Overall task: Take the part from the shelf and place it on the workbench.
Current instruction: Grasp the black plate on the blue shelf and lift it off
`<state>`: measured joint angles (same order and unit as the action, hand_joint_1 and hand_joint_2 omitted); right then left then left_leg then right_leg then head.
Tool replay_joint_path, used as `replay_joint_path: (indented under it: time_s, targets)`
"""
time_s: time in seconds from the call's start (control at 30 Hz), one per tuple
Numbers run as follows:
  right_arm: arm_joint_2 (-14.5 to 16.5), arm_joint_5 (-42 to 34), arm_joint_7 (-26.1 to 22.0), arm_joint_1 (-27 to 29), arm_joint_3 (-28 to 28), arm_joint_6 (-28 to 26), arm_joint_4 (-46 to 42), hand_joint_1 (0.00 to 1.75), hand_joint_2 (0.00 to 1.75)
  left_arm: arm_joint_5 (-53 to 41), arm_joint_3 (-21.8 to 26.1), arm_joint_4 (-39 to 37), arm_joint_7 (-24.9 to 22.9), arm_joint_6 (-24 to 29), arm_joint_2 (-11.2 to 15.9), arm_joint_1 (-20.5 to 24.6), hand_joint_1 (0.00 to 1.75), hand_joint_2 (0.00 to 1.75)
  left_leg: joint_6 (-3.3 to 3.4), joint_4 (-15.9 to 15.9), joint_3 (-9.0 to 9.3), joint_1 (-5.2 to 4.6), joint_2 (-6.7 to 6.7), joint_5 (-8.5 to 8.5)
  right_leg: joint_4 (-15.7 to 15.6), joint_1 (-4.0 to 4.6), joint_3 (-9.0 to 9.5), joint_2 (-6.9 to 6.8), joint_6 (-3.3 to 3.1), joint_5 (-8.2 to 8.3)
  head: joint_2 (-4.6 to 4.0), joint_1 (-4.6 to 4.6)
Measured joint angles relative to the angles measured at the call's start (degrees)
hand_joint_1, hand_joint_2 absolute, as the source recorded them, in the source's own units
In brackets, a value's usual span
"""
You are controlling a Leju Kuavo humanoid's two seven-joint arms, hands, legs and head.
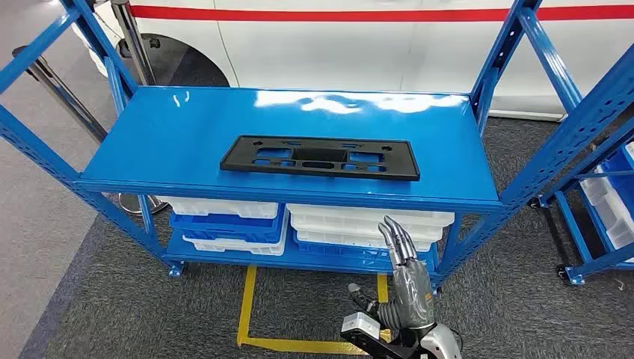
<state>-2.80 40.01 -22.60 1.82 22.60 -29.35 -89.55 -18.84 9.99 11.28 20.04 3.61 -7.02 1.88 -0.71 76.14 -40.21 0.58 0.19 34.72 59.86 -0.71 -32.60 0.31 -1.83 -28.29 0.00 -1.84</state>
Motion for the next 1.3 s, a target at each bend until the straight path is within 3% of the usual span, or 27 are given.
replay_joint_path:
  time_s: [0.07,0.13,0.17,0.2,0.3,0.37,0.47,0.5,0.53,0.6,0.67,0.77,0.87,0.93,1.0,1.03,1.07,1.13,1.2,1.23,1.3]
  targets:
    - [-0.1,0.3,0.2,0.0,0.0,0.0,-0.1,0.0,1.75,-0.1,0.0,0.0,0.0,0.0,0.0,0.0,0.0,0.0,0.34,-3.6,1.07,-0.04,-0.02,-3.1,0.0,0.09,0.65,0.11,0.04,-0.4,0.0,-0.01]
    - [-0.4,1.0,0.4,-0.2,-0.1,0.1,-0.5,0.0,1.75,-0.4,0.0,0.0,0.2,-0.1,0.1,-0.1,0.0,0.0,1.32,-11.2,3.47,-0.39,-0.05,-8.15,-0.1,0.29,1.57,0.25,0.24,-1.19,0.0,-0.03]
    - [-0.6,1.3,0.5,-0.4,-0.1,0.2,-0.6,0.0,1.75,-0.5,0.0,0.0,0.3,-0.1,0.1,-0.1,0.0,0.0,1.79,-14.2,4.58,-0.61,-0.05,-9.24,-0.1,0.33,1.73,0.31,0.47,-1.48,0.0,-0.02]
    - [-0.7,1.5,0.6,-0.6,-0.1,0.3,-0.7,0.0,1.75,-0.6,0.0,-0.1,0.4,-0.2,0.2,0.0,0.0,0.0,2.14,-16.0,5.23,-0.83,-0.04,-9.5,-0.2,0.32,1.74,0.33,0.75,-1.68,0.0,-0.04]
    - [-1.2,2.0,0.8,-1.2,-0.2,0.6,-1.1,0.0,1.75,-1.0,0.0,-0.1,0.5,-0.2,0.2,0.1,0.0,0.0,2.58,-17.4,6.13,-0.81,-0.07,-8.9,-0.5,0.24,2.09,0.2,1.72,-1.99,-0.01,-0.07]
    - [-1.5,2.2,0.9,-1.7,-0.2,0.9,-1.4,0.0,1.75,-1.1,0.0,-0.1,0.6,-0.3,0.2,0.0,0.0,0.0,3.07,-18.5,7.3,-0.42,0.0,-8.86,2.0,0.29,1.28,0.04,2.21,-3.39,0.0,-0.1]
    - [-1.9,3.0,1.1,-2.2,-0.2,1.4,-1.4,0.0,1.75,-1.4,-0.1,-0.1,0.8,-0.7,0.1,0.1,0.0,0.0,3.56,-19.0,8.54,-0.29,0.05,-8.13,12.3,0.08,-4.83,-0.02,2.73,-7.08,0.0,-0.13]
    - [-2.0,3.3,1.3,-2.4,-0.2,1.6,-1.4,0.0,1.75,-1.5,-0.1,-0.1,0.9,-0.9,0.0,0.1,0.0,0.0,3.54,-18.9,8.93,-0.29,0.01,-7.76,14.5,-0.04,-6.67,-0.03,2.89,-7.04,0.0,-0.13]
    - [-2.2,3.5,1.4,-2.6,-0.2,1.7,-1.3,0.0,1.75,-1.6,-0.1,-0.1,0.9,-1.0,0.0,0.1,0.0,0.0,3.46,-18.9,9.41,-0.28,-0.04,-7.36,14.8,-0.16,-7.6,-0.05,3.02,-5.82,0.0,-0.12]
    - [-2.4,3.8,1.6,-3.1,-0.2,1.9,-1.3,0.0,1.75,-1.7,-0.2,-0.1,1.0,-1.1,-0.1,0.1,0.0,0.0,3.11,-18.7,10.63,-0.2,-0.14,-6.31,9.2,-0.38,-6.32,-0.14,3.12,-0.46,0.0,-0.13]
    - [-2.6,4.0,1.7,-3.6,-0.2,2.0,-1.2,0.0,1.75,-1.8,-0.2,-0.1,1.0,-1.1,-0.1,0.2,0.0,0.0,2.46,-18.4,11.29,-0.33,-0.23,-5.2,2.9,-0.31,-3.93,-0.23,2.84,2.76,0.0,-0.16]
    - [-2.8,4.4,2.0,-4.0,-0.1,2.1,-1.1,0.0,1.75,-2.1,-0.4,-0.1,1.0,-1.2,-0.2,0.4,0.0,0.0,1.5,-18.4,11.33,-0.38,-0.29,-4.55,0.7,0.1,-2.86,-0.14,1.82,2.11,0.0,-0.09]
    - [-3.0,4.8,2.3,-4.4,-0.1,2.2,-1.1,0.0,1.75,-2.3,-0.5,-0.1,0.9,-1.2,-0.2,0.5,0.0,0.0,0.68,-17.9,11.82,-0.28,-0.23,-3.58,-0.1,-0.13,-1.87,-0.06,0.8,1.64,0.0,0.01]
    - [-3.0,5.4,2.7,-5.0,0.0,2.4,-1.0,0.0,1.75,-2.5,-0.5,-0.1,0.9,-1.3,-0.1,0.5,0.0,0.0,0.27,-12.8,9.29,-0.18,-0.22,-1.38,-0.7,-0.29,-0.75,-0.17,0.28,1.25,0.0,0.16]
    - [-3.2,6.7,3.3,-5.6,0.5,2.8,-0.7,0.0,1.75,-2.8,-0.6,-0.1,0.9,-1.4,-0.2,0.5,0.0,0.0,0.11,-4.9,4.14,-0.09,-0.22,0.62,-0.8,-0.09,-0.02,-0.21,0.02,0.64,0.0,0.27]
    - [-3.3,7.4,3.6,-5.7,0.7,3.0,-0.5,0.0,1.75,-2.9,-0.6,-0.1,0.9,-1.6,-0.2,0.5,0.0,0.0,0.18,-2.8,2.17,-0.09,-0.22,0.22,-0.8,0.06,0.41,-0.17,-0.04,0.27,0.0,0.26]
    - [-3.5,8.0,3.9,-5.8,1.0,3.2,-0.3,0.0,1.75,-3.1,-0.6,-0.1,0.9,-1.7,-0.2,0.4,0.0,0.0,0.4,-2.8,1.25,-0.16,-0.23,-1.39,-0.8,0.23,0.93,-0.1,-0.09,-0.13,0.0,0.28]
    - [-3.7,9.2,4.2,-6.2,1.6,3.5,0.0,0.0,1.75,-3.4,-0.7,-0.1,0.9,-1.9,-0.1,0.4,0.0,0.0,1.54,-8.9,2.31,-0.56,-0.28,-7.11,-0.9,0.49,2.07,0.04,-0.16,-1.0,0.0,0.25]
    - [-4.1,10.5,4.5,-6.8,2.4,3.8,0.5,0.0,1.75,-3.6,-0.9,-0.2,1.0,-1.9,-0.1,0.4,0.0,0.0,2.93,-14.8,4.34,-1.16,-0.24,-10.39,-1.0,0.65,2.73,0.15,0.12,-1.7,0.0,0.11]
    - [-4.3,11.1,4.7,-7.0,2.8,3.9,0.7,0.0,1.75,-3.8,-0.9,-0.2,1.0,-2.0,0.0,0.5,0.0,0.0,3.44,-16.2,4.92,-1.43,-0.21,-10.48,-1.0,0.58,2.74,0.15,0.38,-1.91,0.0,0.05]
    - [-4.6,11.7,4.9,-7.4,3.5,4.0,1.1,0.0,1.75,-4.0,-1.0,-0.2,1.0,-2.0,0.0,0.7,0.0,0.0,3.82,-17.5,5.6,-1.58,-0.21,-9.76,-1.4,0.52,2.98,0.05,0.97,-2.12,0.0,0.05]
